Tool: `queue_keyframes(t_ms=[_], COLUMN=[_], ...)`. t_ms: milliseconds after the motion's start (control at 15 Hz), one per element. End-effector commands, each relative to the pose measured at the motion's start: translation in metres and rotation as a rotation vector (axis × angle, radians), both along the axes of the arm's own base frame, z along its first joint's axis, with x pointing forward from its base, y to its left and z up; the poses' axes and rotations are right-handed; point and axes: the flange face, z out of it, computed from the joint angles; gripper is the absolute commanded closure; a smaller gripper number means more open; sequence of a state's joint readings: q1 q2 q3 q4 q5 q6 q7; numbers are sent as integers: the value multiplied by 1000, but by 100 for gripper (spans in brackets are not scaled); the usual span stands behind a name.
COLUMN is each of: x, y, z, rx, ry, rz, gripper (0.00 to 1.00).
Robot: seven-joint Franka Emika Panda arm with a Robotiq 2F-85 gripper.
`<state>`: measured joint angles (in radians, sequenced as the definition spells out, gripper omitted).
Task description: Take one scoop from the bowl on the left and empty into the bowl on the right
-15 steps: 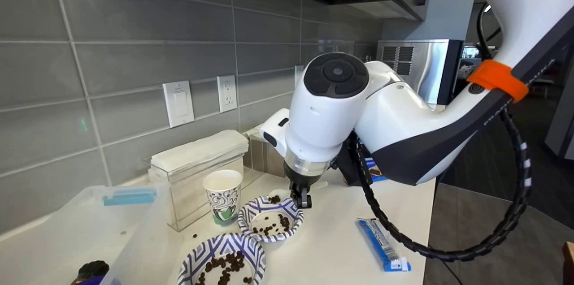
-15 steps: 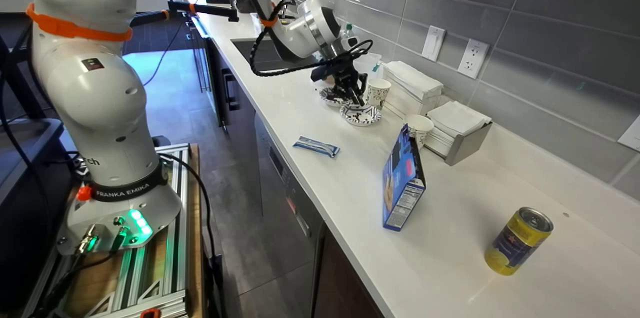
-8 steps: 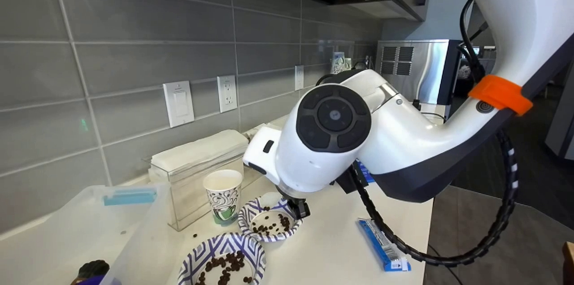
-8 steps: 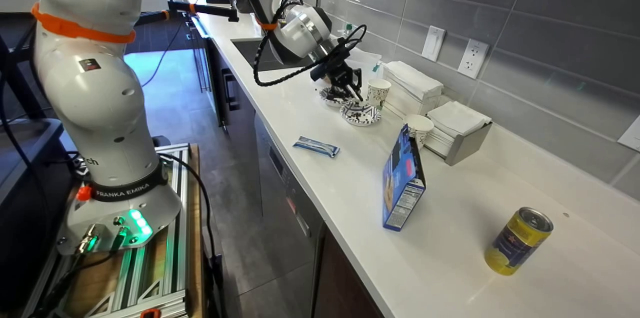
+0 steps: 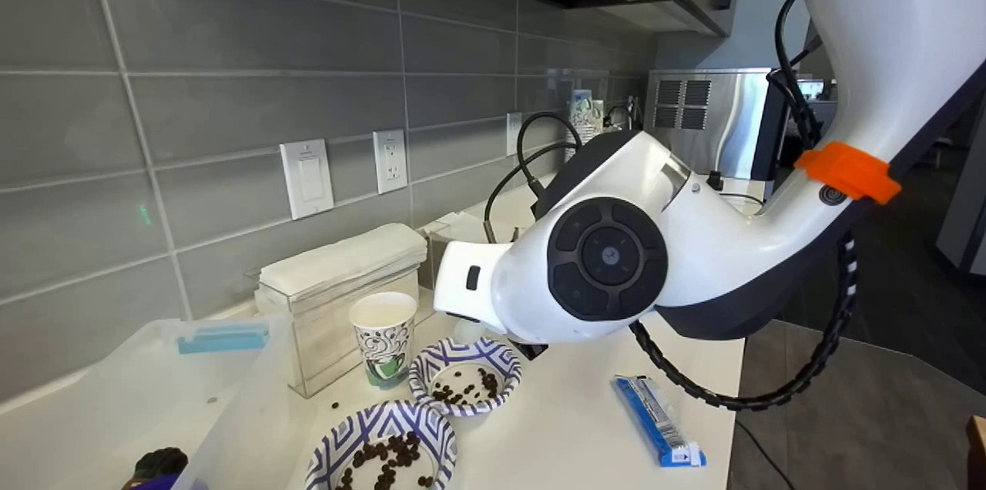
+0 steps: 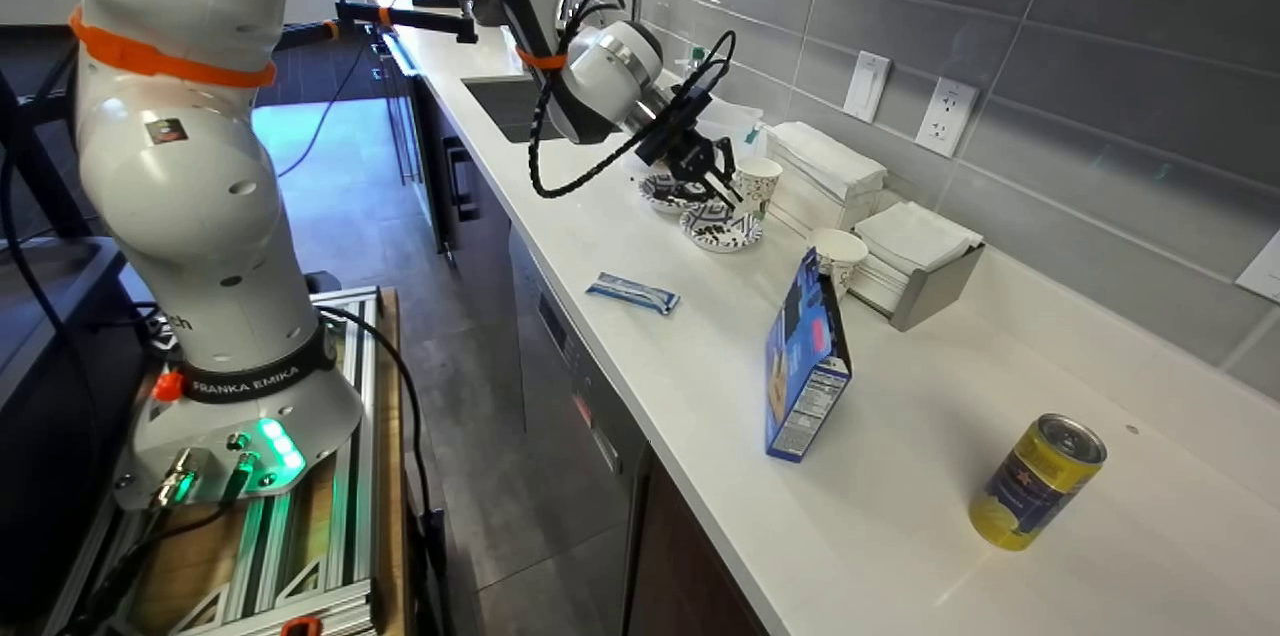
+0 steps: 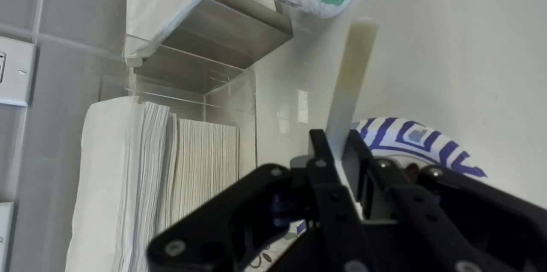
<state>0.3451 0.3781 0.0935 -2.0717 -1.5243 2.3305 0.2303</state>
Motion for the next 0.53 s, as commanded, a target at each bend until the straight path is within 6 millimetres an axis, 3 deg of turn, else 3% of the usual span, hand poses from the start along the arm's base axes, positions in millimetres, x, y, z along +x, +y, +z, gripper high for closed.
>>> queue_keyframes(t_ms=[0,467], x=[-5,-22], y=[-7,-22], z=[7,69], rx=[18,328], ry=[-5,50], rz=[-31,-310], gripper=[97,97])
